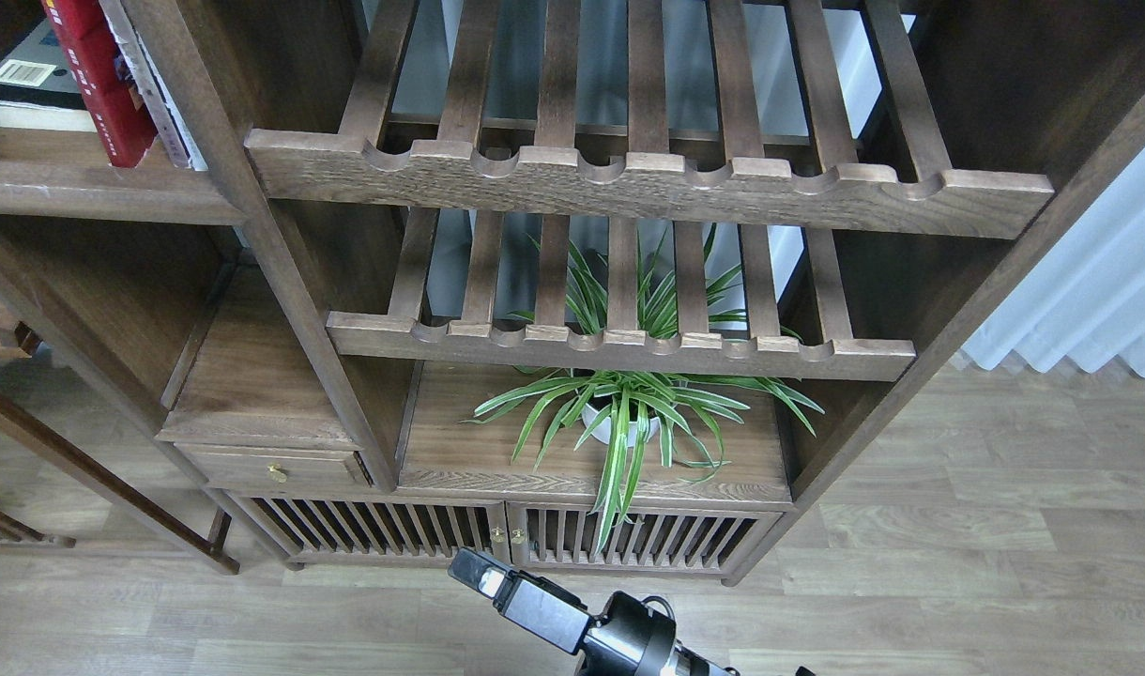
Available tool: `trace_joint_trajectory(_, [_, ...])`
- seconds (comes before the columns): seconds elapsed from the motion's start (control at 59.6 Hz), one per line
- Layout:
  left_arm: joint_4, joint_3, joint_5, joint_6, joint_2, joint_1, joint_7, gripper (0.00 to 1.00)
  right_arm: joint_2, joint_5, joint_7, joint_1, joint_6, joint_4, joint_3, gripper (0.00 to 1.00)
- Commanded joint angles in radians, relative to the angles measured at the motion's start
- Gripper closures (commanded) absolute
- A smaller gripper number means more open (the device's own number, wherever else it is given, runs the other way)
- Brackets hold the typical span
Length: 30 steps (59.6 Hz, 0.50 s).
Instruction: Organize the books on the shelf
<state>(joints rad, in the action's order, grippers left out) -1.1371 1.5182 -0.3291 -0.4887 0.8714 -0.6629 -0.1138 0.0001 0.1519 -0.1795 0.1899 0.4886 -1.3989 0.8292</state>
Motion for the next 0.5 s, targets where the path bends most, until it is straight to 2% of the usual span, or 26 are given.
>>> trace_joint_trajectory(0.0, [0.094,-0.108,-0.065,0.000,-0.078,-0.153,0.000,0.89,0.000,0.000,0.000,0.008,0.000,0.000,0.001,0.00])
trace_joint_trajectory(0.335, [0.243,-0.277,-0.085,0.000,-0.157,-0.380,0.000,0.88,0.000,0.000,0.000,0.008,0.000,0.000,0.001,0.00])
trace_joint_trajectory(0.436, [0.304,-0.323,-0.087,0.000,-0.164,-0.429,-0.006,0.85,0.000,0.000,0.000,0.006,0.000,0.000,0.001,0.00])
trace_joint_trajectory(0.486, [0.349,-0.346,-0.087,0.000,-0.183,-0.457,-0.033,0.78,0.000,0.000,0.000,0.006,0.000,0.000,0.001,0.00])
